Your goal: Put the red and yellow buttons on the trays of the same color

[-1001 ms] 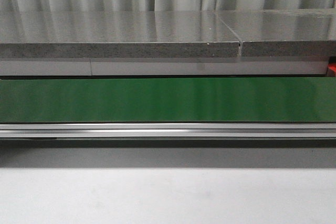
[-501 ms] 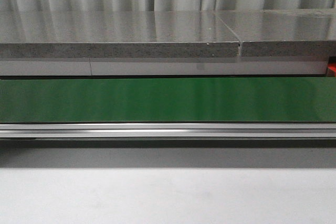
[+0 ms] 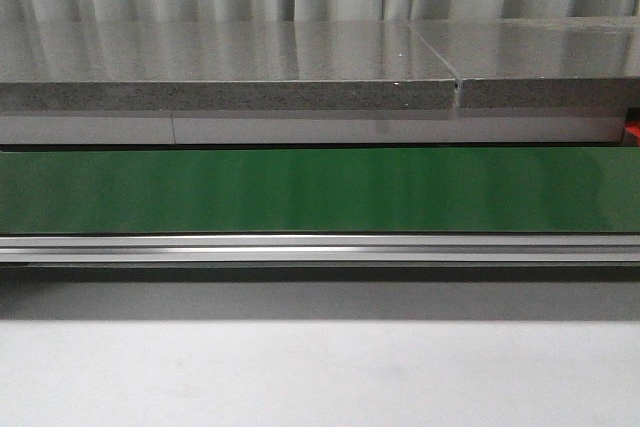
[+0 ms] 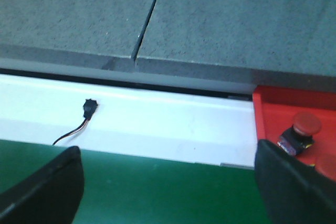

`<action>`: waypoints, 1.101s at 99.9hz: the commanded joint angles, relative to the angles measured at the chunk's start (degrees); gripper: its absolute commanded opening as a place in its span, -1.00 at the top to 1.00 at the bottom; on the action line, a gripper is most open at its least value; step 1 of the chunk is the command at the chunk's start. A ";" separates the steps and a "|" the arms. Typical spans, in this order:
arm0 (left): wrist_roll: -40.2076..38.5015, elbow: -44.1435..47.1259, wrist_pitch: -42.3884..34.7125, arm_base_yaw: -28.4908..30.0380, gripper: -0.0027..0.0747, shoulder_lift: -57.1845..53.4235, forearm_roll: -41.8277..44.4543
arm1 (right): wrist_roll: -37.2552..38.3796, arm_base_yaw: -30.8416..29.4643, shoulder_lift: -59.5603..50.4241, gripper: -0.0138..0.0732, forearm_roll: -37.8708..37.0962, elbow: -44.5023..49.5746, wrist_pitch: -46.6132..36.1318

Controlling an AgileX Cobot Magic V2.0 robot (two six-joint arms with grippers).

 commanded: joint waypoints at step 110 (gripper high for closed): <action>-0.52 -1.56 -3.96 -0.51 0.98 0.48 -0.73 | -0.62 0.00 -19.94 0.84 0.76 12.56 0.43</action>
